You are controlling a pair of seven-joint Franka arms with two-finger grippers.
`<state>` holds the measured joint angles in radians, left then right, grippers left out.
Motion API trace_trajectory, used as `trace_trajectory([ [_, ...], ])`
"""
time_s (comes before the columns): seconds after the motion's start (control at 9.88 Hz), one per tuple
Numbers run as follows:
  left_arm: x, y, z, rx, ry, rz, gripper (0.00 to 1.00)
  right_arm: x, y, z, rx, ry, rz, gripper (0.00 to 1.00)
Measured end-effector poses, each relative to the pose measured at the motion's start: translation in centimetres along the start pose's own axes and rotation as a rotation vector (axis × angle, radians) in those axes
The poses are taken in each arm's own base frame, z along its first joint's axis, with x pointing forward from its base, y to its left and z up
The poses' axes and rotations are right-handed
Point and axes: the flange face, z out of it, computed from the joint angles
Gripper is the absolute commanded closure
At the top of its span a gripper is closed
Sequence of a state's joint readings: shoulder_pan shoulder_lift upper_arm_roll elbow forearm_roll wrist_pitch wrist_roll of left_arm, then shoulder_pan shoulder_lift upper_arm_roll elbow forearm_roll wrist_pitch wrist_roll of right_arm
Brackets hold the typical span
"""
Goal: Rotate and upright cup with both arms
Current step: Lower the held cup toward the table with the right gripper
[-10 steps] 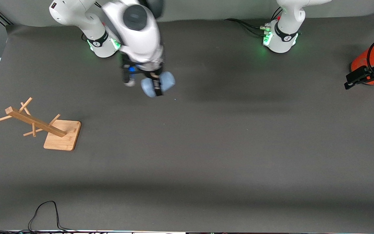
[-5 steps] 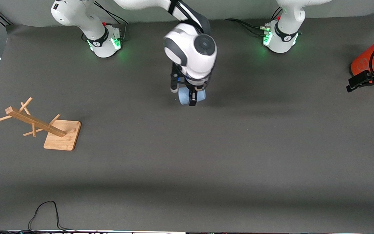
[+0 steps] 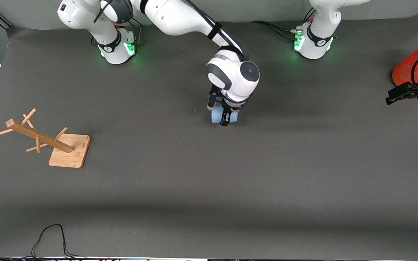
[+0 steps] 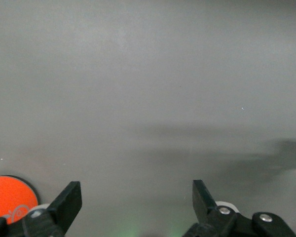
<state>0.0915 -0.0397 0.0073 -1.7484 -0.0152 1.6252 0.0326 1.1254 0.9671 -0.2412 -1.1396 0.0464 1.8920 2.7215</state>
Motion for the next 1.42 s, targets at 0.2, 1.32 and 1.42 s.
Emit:
trace_trajectory([
  [0.2,0.3,-0.1,0.5,-0.001,-0.005,-0.001,0.0,-0.7,0.4,2.0,0.001,0.009,-0.006,0.41],
  [1.32,-0.1,9.7,1.8,0.012,-0.031,0.108,0.0,0.8,-1.6,-4.4,-0.025,-0.03,0.002,0.0],
  [1.42,-0.2,10.5,2.1,0.009,-0.039,0.112,0.0,2.6,-2.8,-8.0,-0.061,-0.041,-0.009,0.0],
])
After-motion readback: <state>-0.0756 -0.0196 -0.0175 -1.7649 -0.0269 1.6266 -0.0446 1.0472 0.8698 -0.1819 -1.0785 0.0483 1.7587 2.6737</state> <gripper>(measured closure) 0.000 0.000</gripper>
